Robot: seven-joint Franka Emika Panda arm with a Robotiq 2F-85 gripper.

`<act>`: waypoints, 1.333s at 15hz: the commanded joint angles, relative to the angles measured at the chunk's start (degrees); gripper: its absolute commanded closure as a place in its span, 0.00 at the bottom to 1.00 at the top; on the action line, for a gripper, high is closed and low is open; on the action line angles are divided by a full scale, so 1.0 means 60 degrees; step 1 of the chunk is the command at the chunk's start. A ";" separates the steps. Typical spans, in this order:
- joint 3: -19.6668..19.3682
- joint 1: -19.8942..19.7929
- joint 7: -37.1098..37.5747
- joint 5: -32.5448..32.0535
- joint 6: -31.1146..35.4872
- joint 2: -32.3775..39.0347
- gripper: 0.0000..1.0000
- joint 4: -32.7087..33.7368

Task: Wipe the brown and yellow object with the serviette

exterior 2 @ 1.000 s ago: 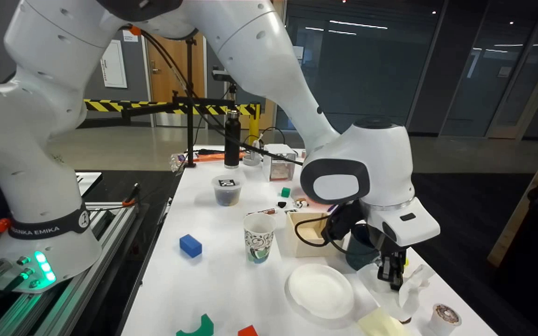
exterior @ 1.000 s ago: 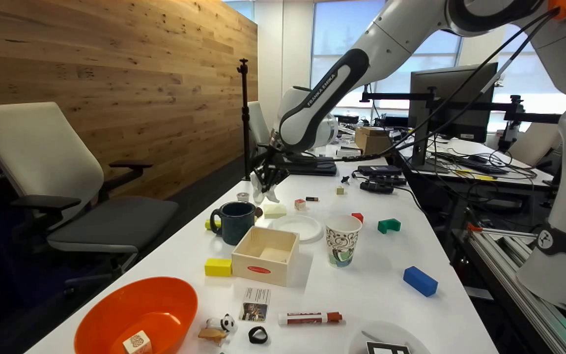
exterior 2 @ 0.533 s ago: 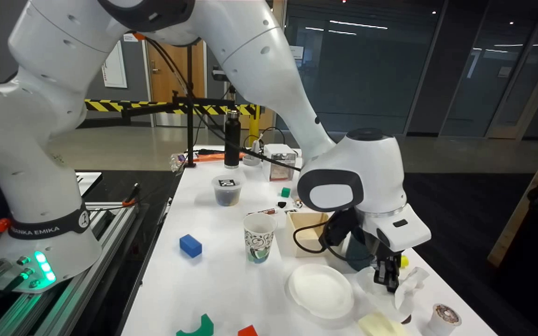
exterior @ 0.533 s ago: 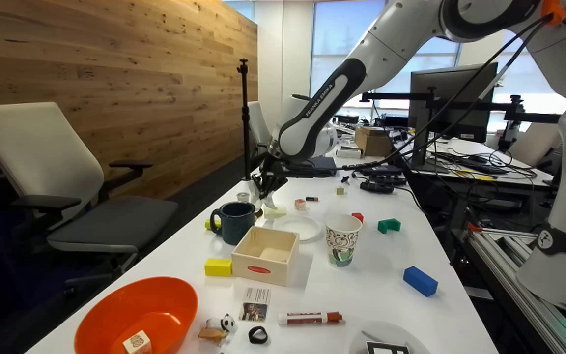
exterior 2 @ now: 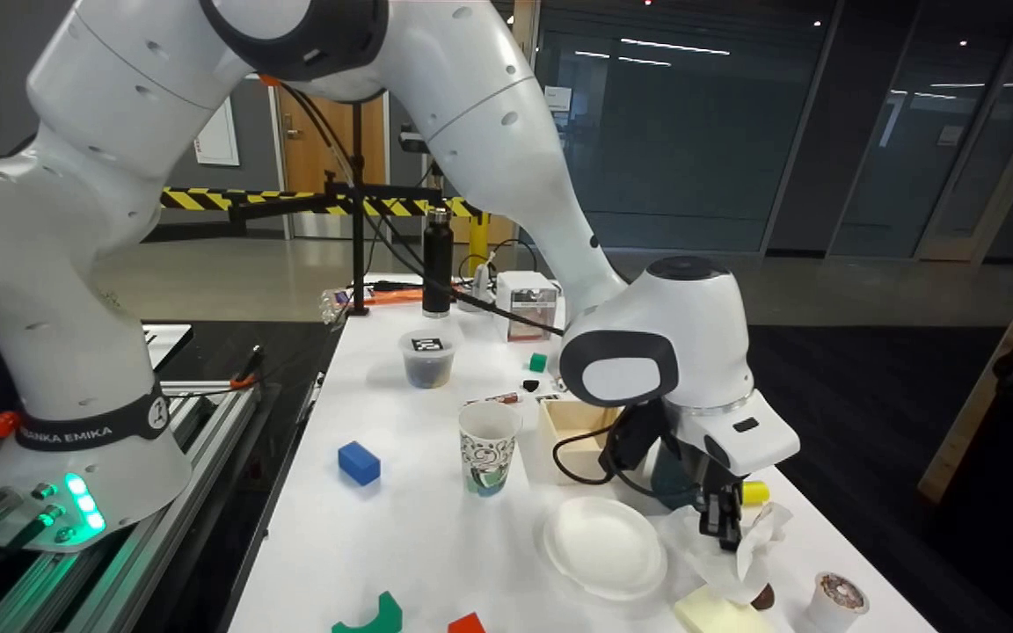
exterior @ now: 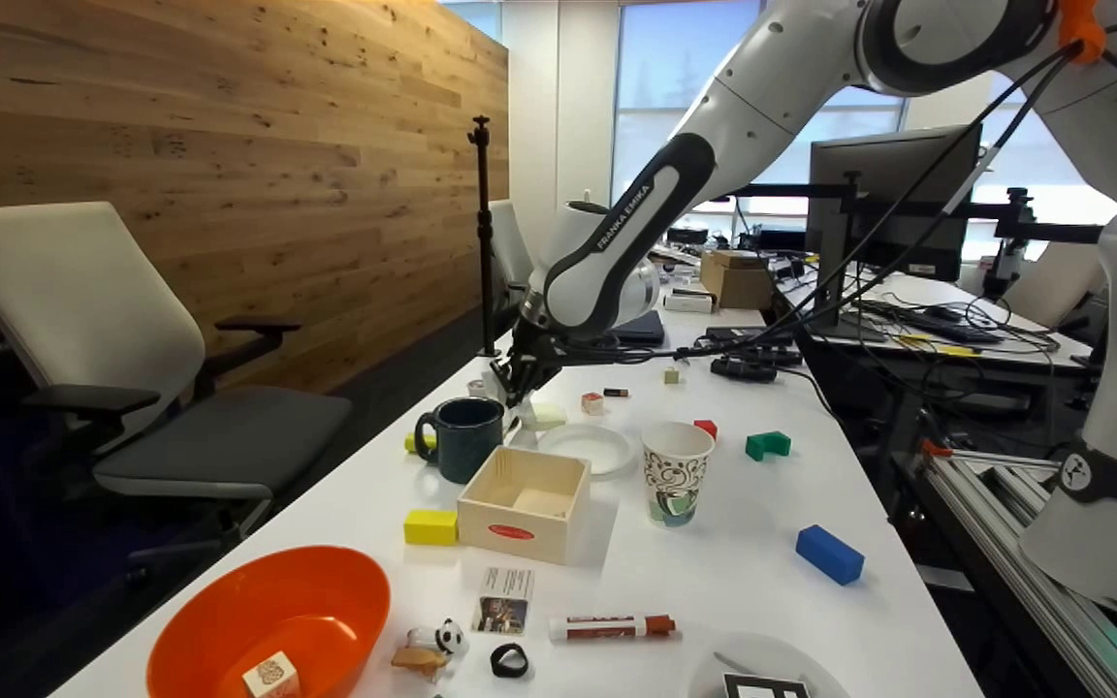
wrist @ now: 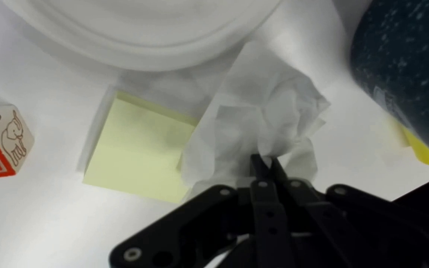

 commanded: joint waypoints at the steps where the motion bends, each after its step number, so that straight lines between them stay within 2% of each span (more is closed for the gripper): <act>1: 0.0112 -0.0117 -0.0397 -0.0002 0.0001 0.0120 0.99 0.0431; 4: 0.0206 -0.0217 -0.0482 0.0060 -0.0179 0.0055 0.99 0.0669; 12: -0.0434 0.0012 -0.0264 -0.0337 -0.0942 0.0688 0.99 0.1585; 16: -0.0299 -0.0038 -0.0390 -0.0292 -0.0897 0.0965 0.99 0.1791; 20: -0.0478 0.0187 -0.0455 -0.0458 -0.0896 0.1171 0.99 0.1785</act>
